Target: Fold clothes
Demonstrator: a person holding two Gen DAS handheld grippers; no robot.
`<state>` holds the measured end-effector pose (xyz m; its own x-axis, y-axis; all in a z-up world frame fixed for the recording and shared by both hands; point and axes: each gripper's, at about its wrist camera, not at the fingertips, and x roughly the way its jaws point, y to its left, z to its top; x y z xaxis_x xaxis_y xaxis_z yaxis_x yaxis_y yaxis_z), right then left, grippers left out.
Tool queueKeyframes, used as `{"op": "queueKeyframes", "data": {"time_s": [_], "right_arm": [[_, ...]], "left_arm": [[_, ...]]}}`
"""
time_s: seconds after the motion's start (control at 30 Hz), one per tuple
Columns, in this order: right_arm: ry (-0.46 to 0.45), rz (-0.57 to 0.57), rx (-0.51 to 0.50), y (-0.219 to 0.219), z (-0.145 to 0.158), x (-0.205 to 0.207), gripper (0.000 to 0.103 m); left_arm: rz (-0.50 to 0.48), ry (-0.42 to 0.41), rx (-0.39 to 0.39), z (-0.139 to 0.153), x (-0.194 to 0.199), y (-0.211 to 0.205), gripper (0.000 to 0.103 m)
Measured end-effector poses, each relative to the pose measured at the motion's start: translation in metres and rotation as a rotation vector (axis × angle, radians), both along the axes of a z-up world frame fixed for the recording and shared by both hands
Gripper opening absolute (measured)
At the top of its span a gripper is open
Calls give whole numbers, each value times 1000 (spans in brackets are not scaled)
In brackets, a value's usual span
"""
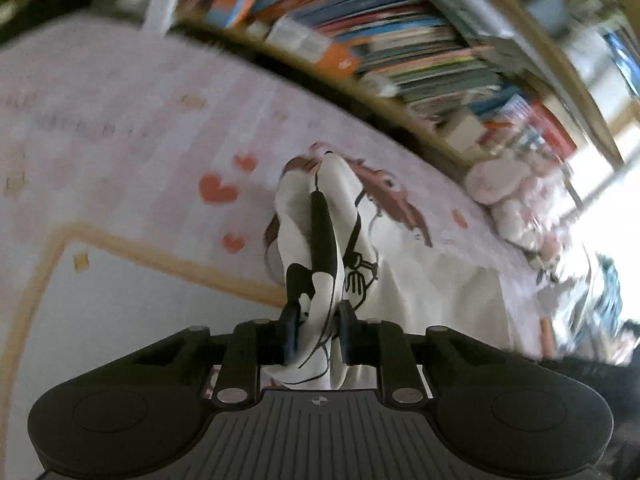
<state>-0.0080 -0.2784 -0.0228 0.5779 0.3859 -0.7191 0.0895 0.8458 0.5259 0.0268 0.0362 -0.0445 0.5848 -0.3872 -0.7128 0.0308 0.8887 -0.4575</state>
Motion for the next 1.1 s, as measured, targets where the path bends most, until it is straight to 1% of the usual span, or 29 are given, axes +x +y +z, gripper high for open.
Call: {"op": "queueKeyframes", "data": {"time_s": [0.03,0.07,0.17,0.23,0.27,0.3,0.33,0.37,0.47,0.53,0.57,0.6,0.63,0.67,0.7,0.73,0.77,0.83,0.9,1.1], "right_arm": [[-16,11,-22,3,2,-2,24],[-13,11,-26,4,2,-2,24],[46,-28,22,-4,-8,1,25],[81,-57,63,-11,-14,1,33],[98,-72,77,-14,-16,1,39],[116,-87,86,-17,-18,0,47],[128,-99,99,-19,-20,0,51],[135,-108,115,-20,-23,0,53],[140,-121,150,-23,-27,2,54],[132,-118,162,-22,-28,4,53],[131,-114,161,-20,-29,6,45],[128,-106,150,-17,-29,7,37],[120,-94,131,-14,-27,8,35],[112,-83,113,-11,-26,9,31],[93,-67,88,-7,-23,8,27],[65,-50,61,-3,-18,5,26],[40,-36,42,-1,-14,2,24],[11,-14,25,1,-7,-5,23],[33,-13,29,-1,-8,-10,24],[88,-37,53,-6,-14,-21,26]], "left_arm": [[-13,-14,22,3,-2,-3,19],[-16,-13,31,3,-2,-3,20],[23,45,-55,-8,4,11,24],[32,65,-96,-11,6,18,26],[34,73,-106,-13,7,18,29],[36,80,-117,-16,8,19,31],[39,88,-128,-18,10,20,32],[41,96,-139,-20,11,21,36],[47,114,-173,-27,14,23,46],[50,109,-186,-28,15,21,47],[53,107,-189,-28,16,20,43],[54,104,-184,-28,16,19,43],[51,99,-166,-27,16,17,33],[45,89,-150,-25,15,15,25],[33,69,-135,-22,12,14,20],[21,50,-121,-18,9,13,17],[10,33,-107,-14,6,12,17],[-8,28,-93,-10,0,11,17],[-20,36,-90,-9,-4,12,17],[-29,81,-131,-12,-15,16,19]]}}
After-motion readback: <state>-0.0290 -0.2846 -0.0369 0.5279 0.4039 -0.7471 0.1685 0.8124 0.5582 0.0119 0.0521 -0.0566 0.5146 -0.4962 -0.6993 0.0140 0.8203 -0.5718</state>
